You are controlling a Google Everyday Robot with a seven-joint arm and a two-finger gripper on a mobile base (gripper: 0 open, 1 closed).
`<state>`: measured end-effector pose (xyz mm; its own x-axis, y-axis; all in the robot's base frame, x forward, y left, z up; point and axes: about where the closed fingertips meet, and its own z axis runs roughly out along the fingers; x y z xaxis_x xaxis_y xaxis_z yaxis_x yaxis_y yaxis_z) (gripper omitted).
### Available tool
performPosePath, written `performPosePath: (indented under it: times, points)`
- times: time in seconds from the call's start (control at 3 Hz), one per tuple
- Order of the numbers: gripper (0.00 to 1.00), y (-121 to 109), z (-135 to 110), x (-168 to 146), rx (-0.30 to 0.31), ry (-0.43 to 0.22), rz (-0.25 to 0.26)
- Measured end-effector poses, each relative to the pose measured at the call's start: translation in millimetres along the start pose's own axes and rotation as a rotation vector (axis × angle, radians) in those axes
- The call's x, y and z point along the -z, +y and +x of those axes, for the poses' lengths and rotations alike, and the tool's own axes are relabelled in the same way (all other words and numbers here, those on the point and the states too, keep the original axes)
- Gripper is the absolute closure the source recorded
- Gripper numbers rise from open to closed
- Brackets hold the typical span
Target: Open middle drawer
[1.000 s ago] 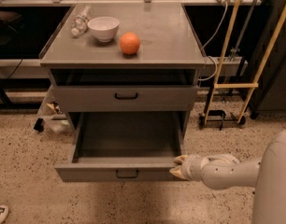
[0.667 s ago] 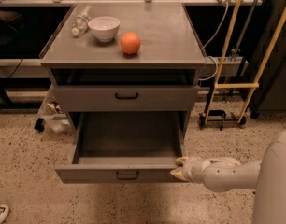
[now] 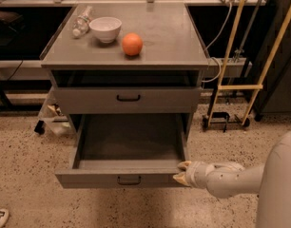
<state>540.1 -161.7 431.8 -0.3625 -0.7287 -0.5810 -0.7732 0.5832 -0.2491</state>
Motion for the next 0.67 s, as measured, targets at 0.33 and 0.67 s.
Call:
performPosePath:
  times: [0.33,0.67]
  points:
    - [1.00,0.2,-3.6,2.3,0.000,0.000,0.000]
    - [1.00,8.7,0.9,3.8,-0.011,0.000,-0.009]
